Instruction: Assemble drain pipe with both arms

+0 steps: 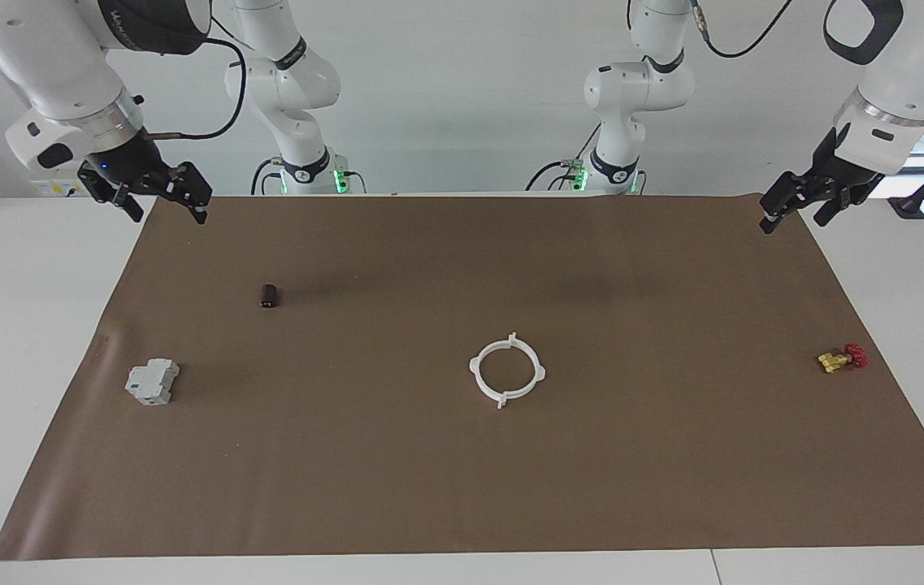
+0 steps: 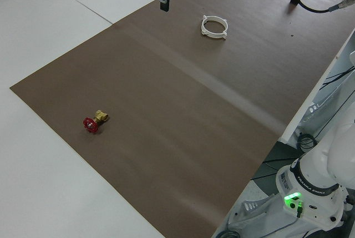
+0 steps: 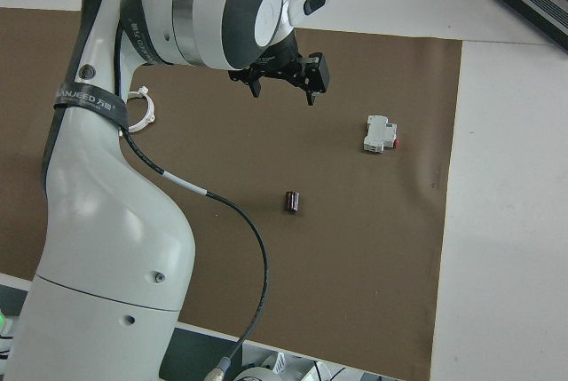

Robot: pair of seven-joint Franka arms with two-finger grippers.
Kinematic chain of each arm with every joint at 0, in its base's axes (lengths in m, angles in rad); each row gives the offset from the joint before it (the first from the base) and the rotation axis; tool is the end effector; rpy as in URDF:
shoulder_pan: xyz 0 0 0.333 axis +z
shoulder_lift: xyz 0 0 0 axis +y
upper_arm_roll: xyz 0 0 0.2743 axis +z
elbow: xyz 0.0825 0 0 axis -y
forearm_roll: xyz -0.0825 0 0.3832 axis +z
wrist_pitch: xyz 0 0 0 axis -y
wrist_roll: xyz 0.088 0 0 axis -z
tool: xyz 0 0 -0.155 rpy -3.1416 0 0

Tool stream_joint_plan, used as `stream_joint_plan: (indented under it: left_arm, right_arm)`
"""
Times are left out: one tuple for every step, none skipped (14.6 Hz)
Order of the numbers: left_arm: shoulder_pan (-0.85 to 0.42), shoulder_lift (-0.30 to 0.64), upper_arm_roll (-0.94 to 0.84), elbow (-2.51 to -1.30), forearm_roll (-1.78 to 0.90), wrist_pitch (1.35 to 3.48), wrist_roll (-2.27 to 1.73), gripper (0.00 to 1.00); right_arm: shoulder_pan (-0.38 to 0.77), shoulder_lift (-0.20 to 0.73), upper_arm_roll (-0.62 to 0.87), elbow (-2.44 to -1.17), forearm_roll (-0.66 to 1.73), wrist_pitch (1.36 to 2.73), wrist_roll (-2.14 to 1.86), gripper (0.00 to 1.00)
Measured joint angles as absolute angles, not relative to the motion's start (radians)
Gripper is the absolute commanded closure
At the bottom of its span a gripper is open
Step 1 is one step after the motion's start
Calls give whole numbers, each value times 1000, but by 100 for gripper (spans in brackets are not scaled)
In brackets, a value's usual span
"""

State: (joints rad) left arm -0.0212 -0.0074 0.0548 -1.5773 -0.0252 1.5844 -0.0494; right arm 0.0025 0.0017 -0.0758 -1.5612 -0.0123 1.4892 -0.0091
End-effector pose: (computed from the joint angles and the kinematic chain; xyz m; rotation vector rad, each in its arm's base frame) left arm 0.5536 0.0148 0.5371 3.1131 0.1295 0.0223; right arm 0.5403 -0.0416 0.5316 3.1284 -0.1013 -0.1161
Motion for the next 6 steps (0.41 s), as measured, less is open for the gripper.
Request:
stream_joint_plan:
  left_arm:
    - [-21,-7,55,-1579,-25,1584,-49,0]
    - [-21,-7,55,-1580,-25,1584,-49,0]
    - [-21,-7,55,-1580,-25,1581,-49,0]
    - [-21,-7,55,-1581,-25,1576,-49,0]
    - [-21,-7,55,-1583,-25,1574,-49,0]
    - [-21,-8,55,-1585,-25,1573,-49,0]
  right_arm:
    - [2,2,-76,-1561,-12,1489,-9,0]
    - [2,2,-76,-1561,-12,1489,-9,0]
    - [2,2,-76,-1561,-12,1489,-9,0]
    - [2,2,-76,-1561,-12,1489,-9,0]
    - [2,2,-76,-1561,-12,1489,-9,0]
    - [2,2,-76,-1561,-12,1489,-9,0]
